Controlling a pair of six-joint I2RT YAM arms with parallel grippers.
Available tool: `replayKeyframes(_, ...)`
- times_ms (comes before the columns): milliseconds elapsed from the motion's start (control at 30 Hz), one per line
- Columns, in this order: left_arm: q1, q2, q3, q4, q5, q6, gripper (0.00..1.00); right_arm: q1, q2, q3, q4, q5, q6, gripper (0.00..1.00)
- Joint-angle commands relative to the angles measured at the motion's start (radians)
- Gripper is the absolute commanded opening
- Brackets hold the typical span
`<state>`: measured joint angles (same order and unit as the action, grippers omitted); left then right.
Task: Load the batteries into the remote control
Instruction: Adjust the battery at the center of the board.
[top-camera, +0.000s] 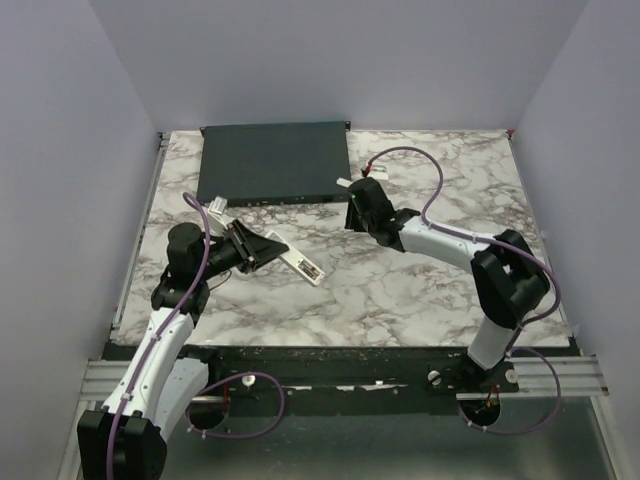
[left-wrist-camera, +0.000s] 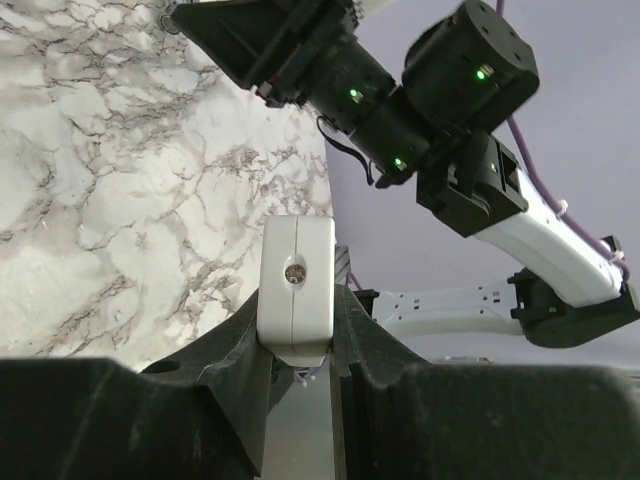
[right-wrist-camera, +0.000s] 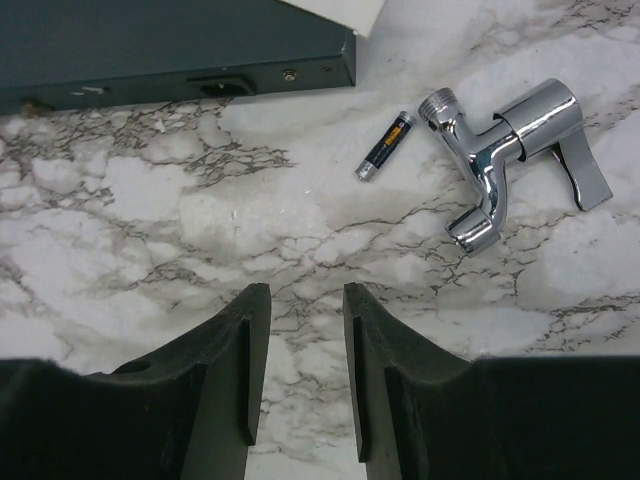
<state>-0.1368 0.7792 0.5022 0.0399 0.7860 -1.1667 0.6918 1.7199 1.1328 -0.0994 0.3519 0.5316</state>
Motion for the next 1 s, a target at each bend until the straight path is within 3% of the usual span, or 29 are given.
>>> replayKeyframes(0, 0.009, -0.021, 0.027, -0.038, 0.003, 0.055, 0.0, -0.006, 0.092, 0.086, 0.007, 0.084, 0.041, 0.41)
replayKeyframes(333, 0.008, -0.026, 0.045, -0.078, 0.001, 0.085, 0.0, -0.017, 0.276, 0.2, -0.013, 0.226, 0.057, 0.38)
replayKeyframes(500, 0.009, -0.026, 0.056, -0.094, -0.006, 0.102, 0.0, -0.03, 0.31, 0.221, -0.013, 0.271, 0.078, 0.46)
replayKeyframes(967, 0.009, -0.031, 0.057, -0.097, -0.003, 0.106, 0.0, -0.056, 0.407, 0.294, -0.031, 0.294, 0.106, 0.49)
